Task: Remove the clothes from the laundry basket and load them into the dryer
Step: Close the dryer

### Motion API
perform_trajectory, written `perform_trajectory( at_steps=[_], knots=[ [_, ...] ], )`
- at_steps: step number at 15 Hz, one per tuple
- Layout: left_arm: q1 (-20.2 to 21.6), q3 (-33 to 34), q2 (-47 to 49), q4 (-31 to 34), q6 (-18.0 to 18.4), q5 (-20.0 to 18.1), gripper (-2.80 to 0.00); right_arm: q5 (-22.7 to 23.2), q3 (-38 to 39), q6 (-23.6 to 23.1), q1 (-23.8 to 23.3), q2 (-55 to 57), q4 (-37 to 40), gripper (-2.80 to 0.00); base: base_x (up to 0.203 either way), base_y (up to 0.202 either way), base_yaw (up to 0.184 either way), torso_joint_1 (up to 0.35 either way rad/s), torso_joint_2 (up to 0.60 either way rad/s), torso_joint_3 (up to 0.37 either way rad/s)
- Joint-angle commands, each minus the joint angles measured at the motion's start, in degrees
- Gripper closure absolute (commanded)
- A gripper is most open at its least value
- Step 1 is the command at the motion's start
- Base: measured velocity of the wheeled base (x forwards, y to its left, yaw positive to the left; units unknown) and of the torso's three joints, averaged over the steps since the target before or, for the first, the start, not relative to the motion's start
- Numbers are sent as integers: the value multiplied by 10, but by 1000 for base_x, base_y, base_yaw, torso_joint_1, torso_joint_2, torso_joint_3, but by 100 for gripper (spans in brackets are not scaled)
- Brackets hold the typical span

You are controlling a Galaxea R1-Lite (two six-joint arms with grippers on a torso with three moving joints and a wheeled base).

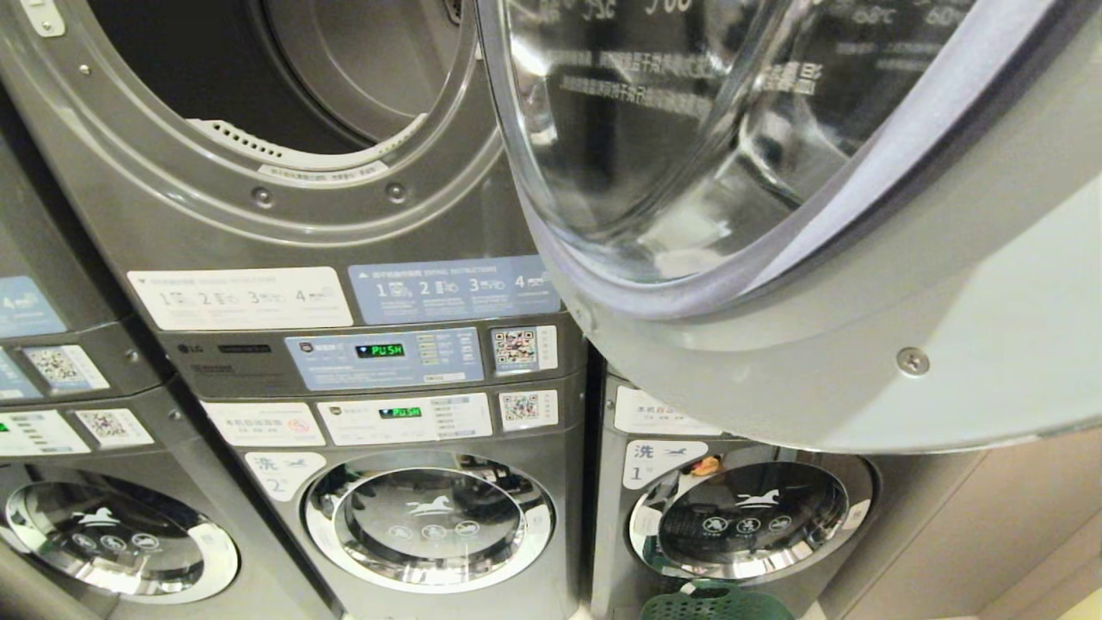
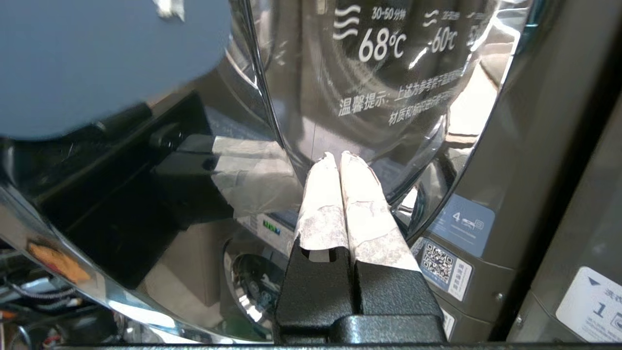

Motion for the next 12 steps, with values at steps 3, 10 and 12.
perform_trajectory(
  at_steps=[3, 10, 12],
  knots=[
    [0, 18, 0, -1, -1, 0, 0, 0, -7, -7, 15, 19, -2, 0, 0, 0, 0, 0, 0, 0],
    [0, 18, 0, -1, -3, 0, 0, -14, -40, -16, 55, 59, -2, 0, 0, 0, 0, 0, 0, 0],
    [1, 18, 1, -1, -2, 0, 0, -14, -48, -16, 58, 63, -2, 0, 0, 0, 0, 0, 0, 0]
  ],
)
